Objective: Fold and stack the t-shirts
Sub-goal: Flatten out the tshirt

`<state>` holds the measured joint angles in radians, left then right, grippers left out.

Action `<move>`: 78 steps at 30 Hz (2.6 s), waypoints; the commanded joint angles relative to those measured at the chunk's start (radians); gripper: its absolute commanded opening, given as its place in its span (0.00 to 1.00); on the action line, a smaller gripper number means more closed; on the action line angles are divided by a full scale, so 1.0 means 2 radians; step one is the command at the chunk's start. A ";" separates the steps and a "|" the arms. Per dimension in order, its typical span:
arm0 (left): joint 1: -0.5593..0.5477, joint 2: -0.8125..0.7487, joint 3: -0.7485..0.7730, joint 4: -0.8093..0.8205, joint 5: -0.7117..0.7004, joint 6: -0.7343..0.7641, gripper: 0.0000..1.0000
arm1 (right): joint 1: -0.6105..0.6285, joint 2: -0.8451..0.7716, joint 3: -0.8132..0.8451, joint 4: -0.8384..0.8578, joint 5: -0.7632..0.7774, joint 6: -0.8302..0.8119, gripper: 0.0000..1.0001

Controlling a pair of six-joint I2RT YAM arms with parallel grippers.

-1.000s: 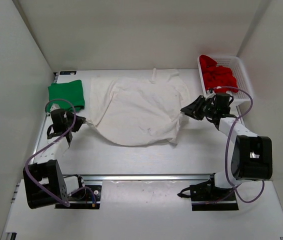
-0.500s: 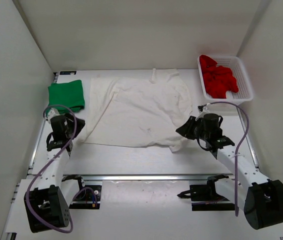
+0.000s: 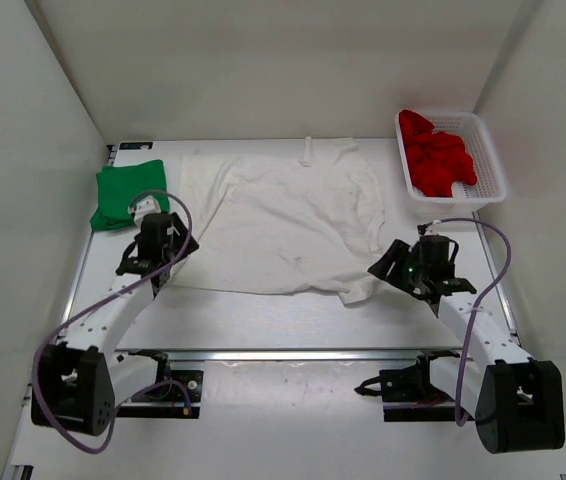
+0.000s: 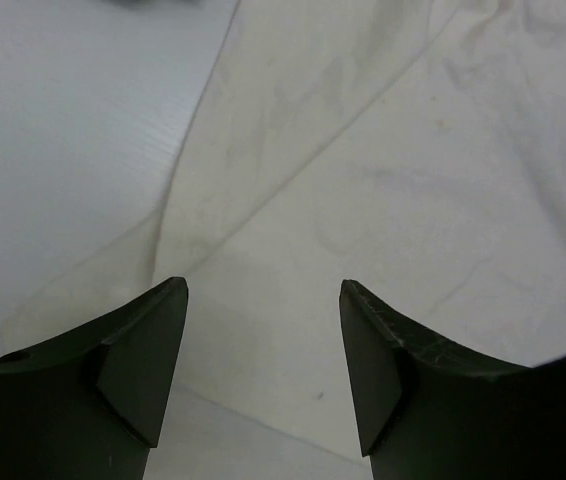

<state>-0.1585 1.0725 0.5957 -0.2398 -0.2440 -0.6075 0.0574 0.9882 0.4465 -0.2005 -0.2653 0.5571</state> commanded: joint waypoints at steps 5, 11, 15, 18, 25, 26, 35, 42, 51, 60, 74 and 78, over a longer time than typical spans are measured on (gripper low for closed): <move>0.071 0.063 0.001 0.011 0.014 -0.009 0.74 | 0.023 -0.001 -0.023 0.035 0.009 0.020 0.60; 0.078 0.148 0.043 0.016 0.022 0.005 0.76 | -0.013 -0.018 -0.020 0.024 0.021 0.002 0.64; 0.102 0.218 0.073 0.029 0.078 0.002 0.57 | -0.023 0.030 -0.008 0.046 -0.020 0.004 0.54; 0.098 0.244 0.093 0.030 0.087 0.007 0.18 | -0.013 0.056 0.005 0.065 -0.017 0.011 0.31; 0.114 0.233 0.140 0.042 0.082 -0.009 0.00 | 0.019 0.077 0.042 0.086 -0.027 0.001 0.00; 0.118 0.236 0.153 0.039 0.088 -0.011 0.00 | 0.042 0.067 0.048 0.064 -0.010 -0.010 0.00; 0.131 0.278 0.210 0.032 0.109 -0.007 0.00 | 0.136 -0.021 0.273 -0.129 -0.024 -0.053 0.00; 0.134 0.284 0.213 0.036 0.112 -0.004 0.00 | 0.075 0.014 0.266 -0.081 -0.110 -0.046 0.00; 0.119 0.319 0.243 0.037 0.087 0.005 0.00 | -0.050 0.190 0.185 0.096 -0.147 -0.003 0.00; 0.133 0.334 0.260 0.049 0.100 -0.001 0.15 | -0.068 0.325 0.337 0.064 -0.089 -0.021 0.26; 0.153 0.219 0.189 0.050 0.003 0.028 0.30 | 0.079 0.043 -0.008 0.144 -0.022 0.049 0.30; 0.182 0.192 0.130 0.020 0.036 0.015 0.14 | 0.105 -0.044 -0.041 0.114 0.006 0.047 0.13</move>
<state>0.1673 1.4891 0.9165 -0.1364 -0.1844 -0.5762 0.2481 1.0122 0.3725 -0.0010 -0.3267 0.6365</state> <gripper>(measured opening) 0.156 0.140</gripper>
